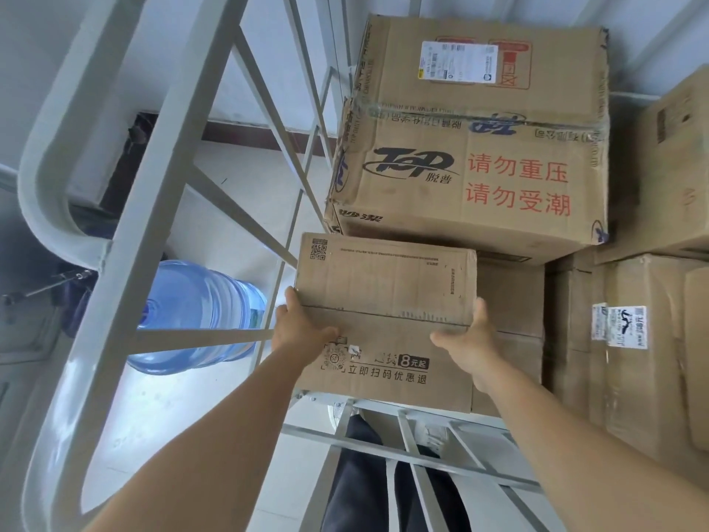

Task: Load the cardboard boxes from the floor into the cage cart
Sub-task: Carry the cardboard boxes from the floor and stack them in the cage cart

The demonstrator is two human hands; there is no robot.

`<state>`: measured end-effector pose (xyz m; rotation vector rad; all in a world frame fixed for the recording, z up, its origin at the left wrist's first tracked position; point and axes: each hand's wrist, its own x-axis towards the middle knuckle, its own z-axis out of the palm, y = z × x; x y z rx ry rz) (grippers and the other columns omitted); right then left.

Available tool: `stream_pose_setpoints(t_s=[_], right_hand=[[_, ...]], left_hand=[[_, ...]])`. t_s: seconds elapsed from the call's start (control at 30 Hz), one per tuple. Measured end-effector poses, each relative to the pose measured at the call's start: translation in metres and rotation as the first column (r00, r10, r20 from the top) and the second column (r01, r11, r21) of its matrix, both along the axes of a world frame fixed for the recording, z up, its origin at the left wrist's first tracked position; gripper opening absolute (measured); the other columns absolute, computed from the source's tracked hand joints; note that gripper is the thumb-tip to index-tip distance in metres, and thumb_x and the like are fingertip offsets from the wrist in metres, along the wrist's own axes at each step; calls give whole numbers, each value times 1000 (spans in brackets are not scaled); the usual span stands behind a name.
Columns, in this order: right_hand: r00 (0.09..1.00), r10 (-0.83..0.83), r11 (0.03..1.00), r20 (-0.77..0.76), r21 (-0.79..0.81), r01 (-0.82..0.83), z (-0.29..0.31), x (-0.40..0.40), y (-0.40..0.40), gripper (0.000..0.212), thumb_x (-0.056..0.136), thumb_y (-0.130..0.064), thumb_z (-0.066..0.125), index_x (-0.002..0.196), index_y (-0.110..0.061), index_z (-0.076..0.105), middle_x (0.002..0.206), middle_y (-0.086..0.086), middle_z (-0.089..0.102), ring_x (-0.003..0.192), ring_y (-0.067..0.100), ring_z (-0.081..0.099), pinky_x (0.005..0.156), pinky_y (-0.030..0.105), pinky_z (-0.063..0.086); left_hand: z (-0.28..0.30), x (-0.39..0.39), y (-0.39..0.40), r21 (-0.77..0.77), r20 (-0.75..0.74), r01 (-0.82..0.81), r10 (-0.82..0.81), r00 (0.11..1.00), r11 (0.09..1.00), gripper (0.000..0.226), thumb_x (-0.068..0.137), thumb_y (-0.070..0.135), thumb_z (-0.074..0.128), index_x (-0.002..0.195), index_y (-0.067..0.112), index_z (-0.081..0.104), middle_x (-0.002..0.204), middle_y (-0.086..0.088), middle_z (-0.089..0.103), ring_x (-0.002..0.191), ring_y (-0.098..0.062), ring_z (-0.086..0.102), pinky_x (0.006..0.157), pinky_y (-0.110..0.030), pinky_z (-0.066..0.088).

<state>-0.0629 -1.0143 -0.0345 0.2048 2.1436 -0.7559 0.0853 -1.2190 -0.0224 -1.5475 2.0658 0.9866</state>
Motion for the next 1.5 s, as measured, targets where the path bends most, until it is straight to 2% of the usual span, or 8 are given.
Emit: stream_pose_setpoints(t_s=[0.1,0.27,0.43,0.6,0.8,1.1,1.3,1.5], right_hand=[[998,52,999,27,12,-52,10,3,3,66,78,-16,78,127,-26,36,118,4,56,99,23,56,62,26,42],[974,227,974,-20,4,-227,47,2,7,84,82,-23,76,150,-22,25,145,4,36,125,26,47,96,34,46],[796,576,818,-187,156,-554,99,-5,27,94,87,-40,68,157,-23,6,162,-1,13,146,23,22,115,40,30],[671,675,738,-306,292,-609,152,-12,58,95,89,-47,63,157,-21,1,165,1,4,151,25,3,120,44,14],[713,579,812,-395,361,-459,207,1,104,93,90,-47,60,157,-18,3,164,0,3,151,24,3,121,42,13],[815,221,929,-536,371,-7,277,65,191,93,88,-47,64,157,-19,7,164,0,6,151,23,6,120,42,11],[801,2,894,-599,360,268,313,129,252,91,91,-44,62,156,-19,5,164,-1,3,151,22,1,119,43,11],[735,-166,797,-657,350,492,339,206,317,79,92,-42,60,152,-15,16,158,1,19,145,24,15,114,39,19]], left_hand=[[13,-5,8,-61,27,72,-71,997,996,97,73,29,79,146,20,16,131,-3,39,113,-27,50,86,-42,53],[44,-11,31,-119,63,307,-301,951,944,102,80,37,73,153,16,6,154,-6,22,138,-28,31,110,-42,36],[93,-29,60,-230,99,535,-528,844,813,92,86,41,66,154,18,7,158,-3,17,145,-25,18,117,-41,21],[144,-58,93,-349,137,708,-714,687,614,82,91,45,58,154,19,13,157,-2,21,145,-21,19,118,-39,18],[188,-82,133,-424,54,776,-843,535,466,84,89,47,59,154,20,13,155,1,28,143,-21,25,117,-36,20],[255,-90,207,-514,-82,835,-980,180,196,79,88,44,61,151,22,20,150,0,36,138,-20,34,116,-38,25],[292,-77,279,-573,-133,819,-987,-92,1,80,90,44,59,153,23,15,155,-1,29,143,-23,27,118,-41,23],[314,-51,365,-606,-108,763,-927,-359,-225,77,91,46,54,152,20,14,153,-1,30,138,-24,32,114,-38,25]])
